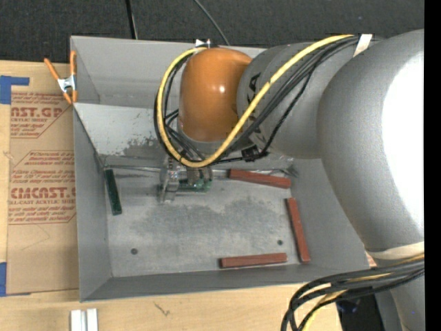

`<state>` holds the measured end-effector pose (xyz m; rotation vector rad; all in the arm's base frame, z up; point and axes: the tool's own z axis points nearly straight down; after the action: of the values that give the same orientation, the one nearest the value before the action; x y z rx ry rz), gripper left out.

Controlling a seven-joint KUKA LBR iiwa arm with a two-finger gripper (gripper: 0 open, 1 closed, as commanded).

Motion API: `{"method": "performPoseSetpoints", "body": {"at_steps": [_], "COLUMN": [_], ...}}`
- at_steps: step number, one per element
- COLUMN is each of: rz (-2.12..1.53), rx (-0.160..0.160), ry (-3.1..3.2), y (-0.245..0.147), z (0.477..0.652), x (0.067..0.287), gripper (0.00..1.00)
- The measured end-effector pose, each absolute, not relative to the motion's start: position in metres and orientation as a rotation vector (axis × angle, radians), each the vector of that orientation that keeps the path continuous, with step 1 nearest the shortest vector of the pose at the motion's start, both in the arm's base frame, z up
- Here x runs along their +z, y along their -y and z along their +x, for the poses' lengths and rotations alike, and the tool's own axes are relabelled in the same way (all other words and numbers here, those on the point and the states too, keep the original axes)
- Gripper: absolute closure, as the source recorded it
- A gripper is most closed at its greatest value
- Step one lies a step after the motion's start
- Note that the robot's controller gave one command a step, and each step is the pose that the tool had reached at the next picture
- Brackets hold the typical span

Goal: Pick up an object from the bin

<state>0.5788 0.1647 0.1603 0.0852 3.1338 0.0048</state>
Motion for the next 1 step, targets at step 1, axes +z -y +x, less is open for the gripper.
{"method": "performPoseSetpoints", "body": {"at_steps": [1], "rz": [0.09], "rx": [0.005], "ry": [-3.134], "y": [-0.1644], "z": [0.578], "x": [0.1571], "gripper": [1.0]}}
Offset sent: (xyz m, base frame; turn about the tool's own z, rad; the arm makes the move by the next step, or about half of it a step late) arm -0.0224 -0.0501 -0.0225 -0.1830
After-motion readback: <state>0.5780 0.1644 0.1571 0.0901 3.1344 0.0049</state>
